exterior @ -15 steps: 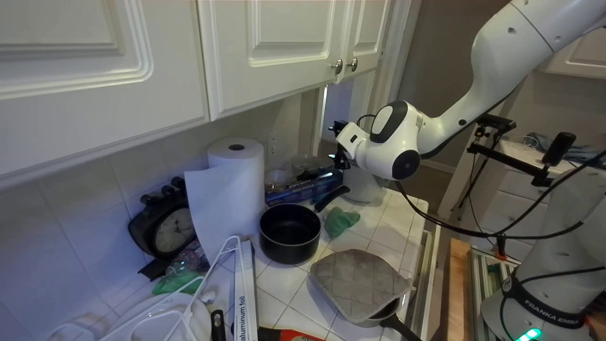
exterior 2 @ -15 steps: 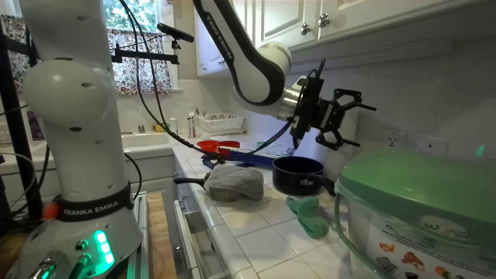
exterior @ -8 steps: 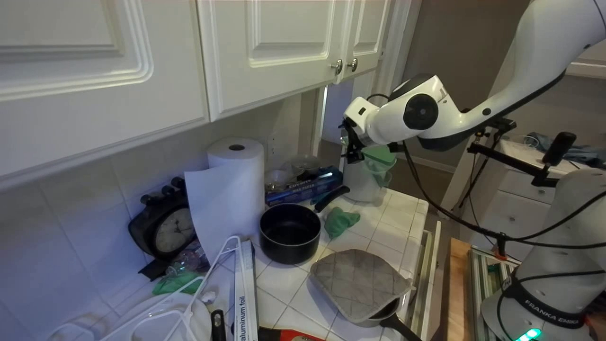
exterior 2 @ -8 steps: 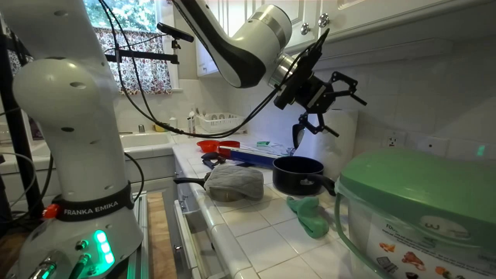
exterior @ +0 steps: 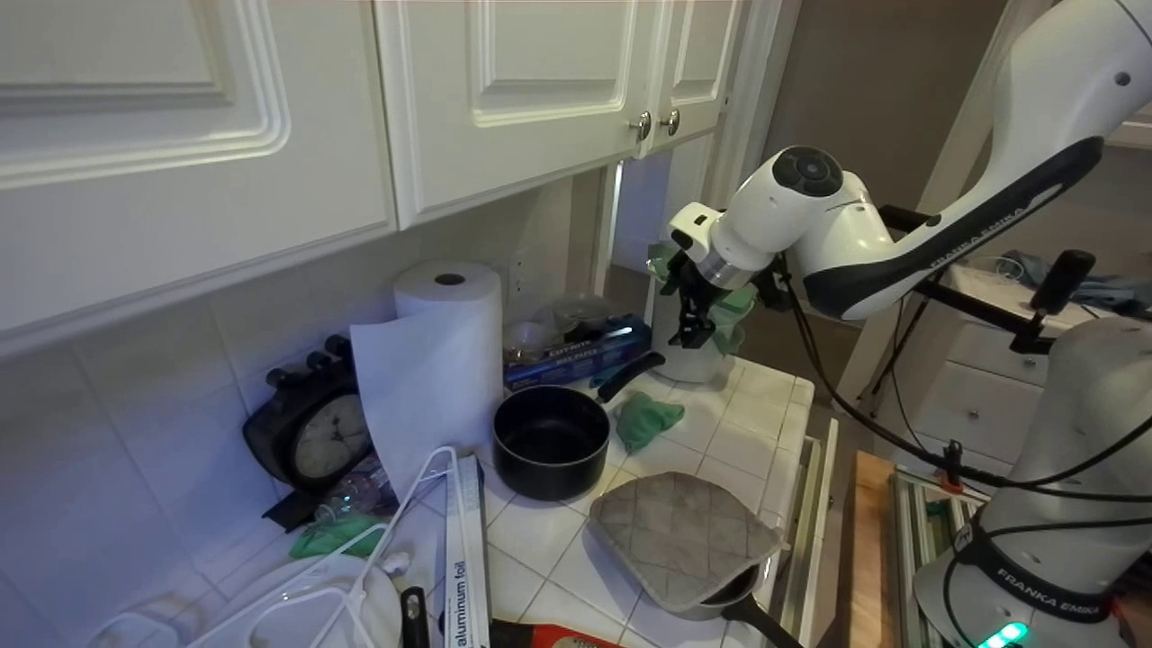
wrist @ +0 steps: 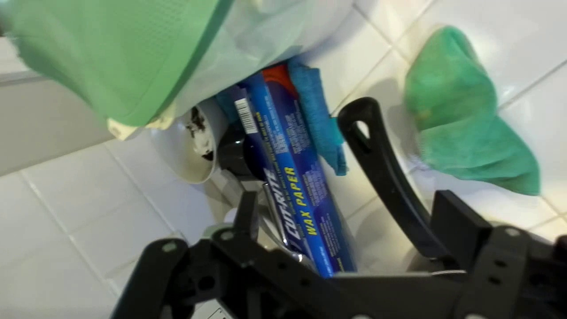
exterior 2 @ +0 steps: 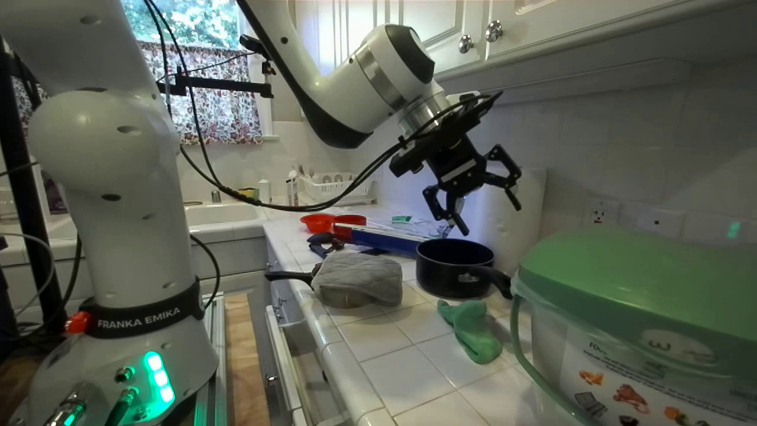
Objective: Turn off the light
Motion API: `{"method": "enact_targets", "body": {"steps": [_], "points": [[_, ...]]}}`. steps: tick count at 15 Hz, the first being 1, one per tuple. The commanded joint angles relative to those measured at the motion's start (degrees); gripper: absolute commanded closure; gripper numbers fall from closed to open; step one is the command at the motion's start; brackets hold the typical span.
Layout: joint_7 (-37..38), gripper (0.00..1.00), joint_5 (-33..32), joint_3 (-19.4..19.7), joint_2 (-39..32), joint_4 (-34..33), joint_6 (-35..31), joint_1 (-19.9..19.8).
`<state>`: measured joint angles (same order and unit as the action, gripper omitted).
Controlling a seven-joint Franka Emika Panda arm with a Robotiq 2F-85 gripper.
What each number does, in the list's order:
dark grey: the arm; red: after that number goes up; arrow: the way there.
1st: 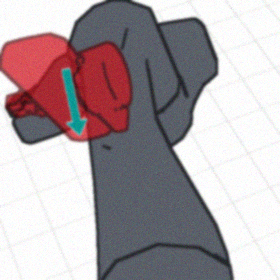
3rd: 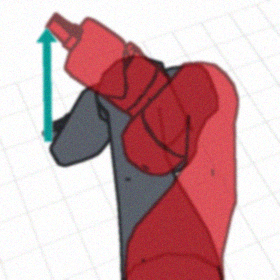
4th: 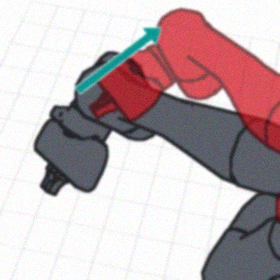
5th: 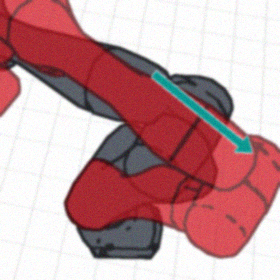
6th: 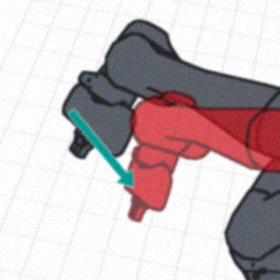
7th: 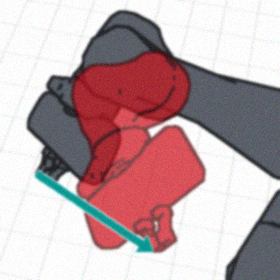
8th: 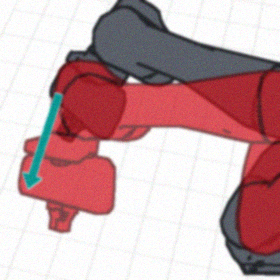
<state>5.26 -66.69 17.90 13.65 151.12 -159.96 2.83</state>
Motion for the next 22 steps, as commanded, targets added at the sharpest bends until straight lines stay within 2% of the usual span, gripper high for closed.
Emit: {"method": "enact_targets", "body": {"steps": [1, 2, 3, 5, 6, 7, 8, 9, 11, 12, 22], "points": [[-8.16, 0.00, 15.68, 11.36, 7.19, 4.67, 7.52, 13.83], [-9.29, 0.00, 20.21, 14.30, 10.22, 4.70, 11.87, 18.34], [-10.03, 0.00, 24.77, 15.07, 12.95, 3.32, 17.18, 21.08], [-9.83, 0.00, 32.80, 10.41, 14.95, -1.27, 25.40, 20.41], [-8.67, 0.00, 35.27, 9.44, 16.66, -3.24, 29.64, 21.26], [-10.11, 0.00, 41.48, 0.40, 16.75, -4.95, 31.69, 13.84], [-10.22, 0.00, 45.37, -2.75, 17.60, -6.77, 33.89, 11.77], [-11.85, 0.00, 43.45, -3.33, 13.97, -4.15, 27.81, 8.90], [-11.57, 0.00, 46.68, -7.44, 16.49, -6.50, 31.74, 6.93], [-11.47, 0.00, 47.02, -8.04, 16.87, -6.63, 32.06, 6.69], [-11.48, 0.00, 47.08, -7.70, 16.60, -6.58, 32.06, 6.45]]}}
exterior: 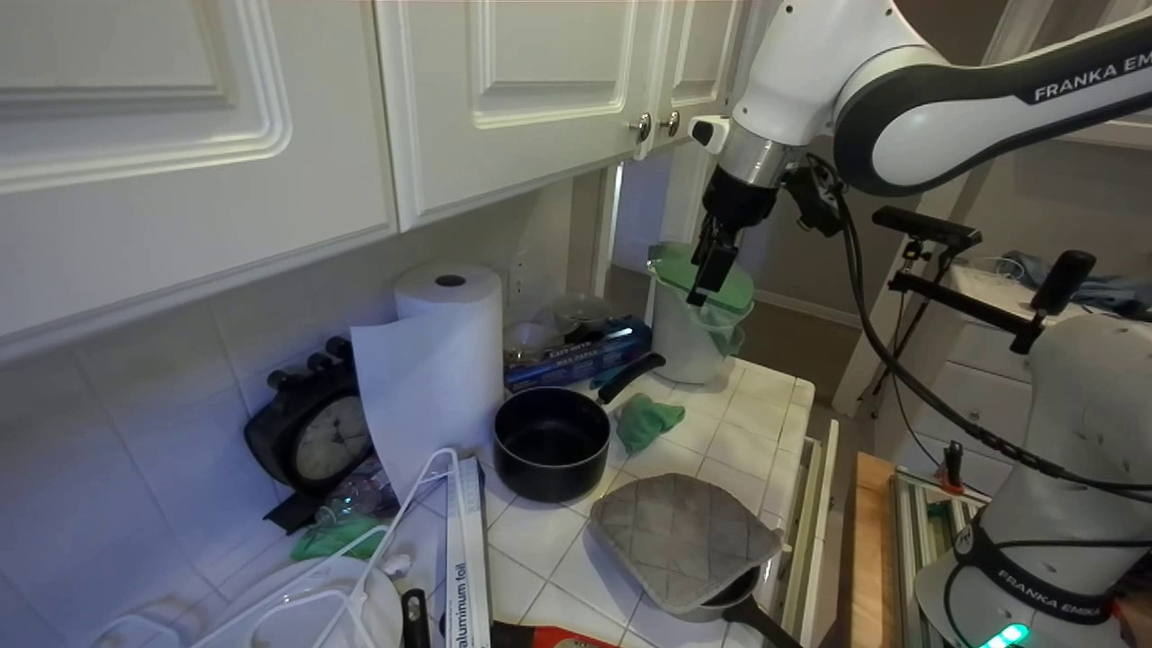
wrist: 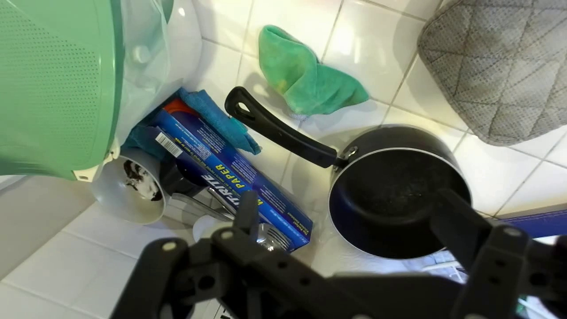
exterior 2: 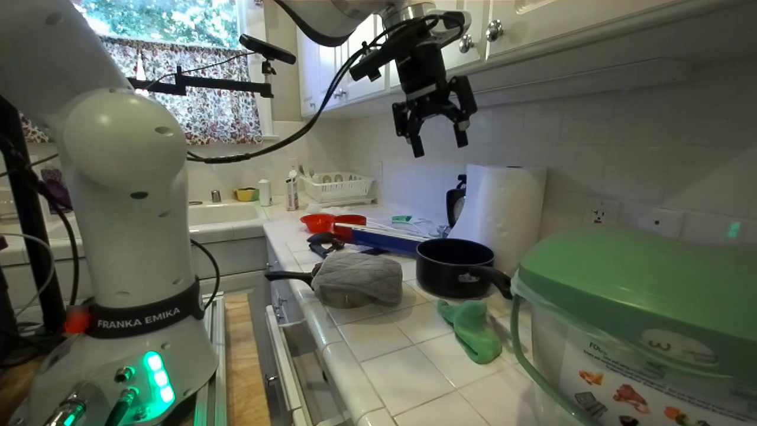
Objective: Turn off the light
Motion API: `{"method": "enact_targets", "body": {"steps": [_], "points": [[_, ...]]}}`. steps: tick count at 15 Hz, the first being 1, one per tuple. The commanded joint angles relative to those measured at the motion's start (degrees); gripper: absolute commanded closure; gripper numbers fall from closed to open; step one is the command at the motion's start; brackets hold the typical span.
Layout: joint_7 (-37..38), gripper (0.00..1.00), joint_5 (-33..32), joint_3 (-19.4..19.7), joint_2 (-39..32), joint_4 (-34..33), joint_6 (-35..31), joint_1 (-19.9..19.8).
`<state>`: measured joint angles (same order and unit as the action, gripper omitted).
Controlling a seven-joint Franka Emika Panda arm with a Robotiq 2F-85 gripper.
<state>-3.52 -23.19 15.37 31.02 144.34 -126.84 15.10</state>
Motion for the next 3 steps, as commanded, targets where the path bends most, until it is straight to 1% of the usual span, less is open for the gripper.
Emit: {"method": "enact_targets", "body": {"steps": [1, 3], "points": [[-2.70, 0.00, 3.58, -5.17, -0.77, 0.20, -1.05, -5.82], [-2.70, 0.00, 3.58, -5.16, -0.77, 0.20, -1.05, -5.82]]}}
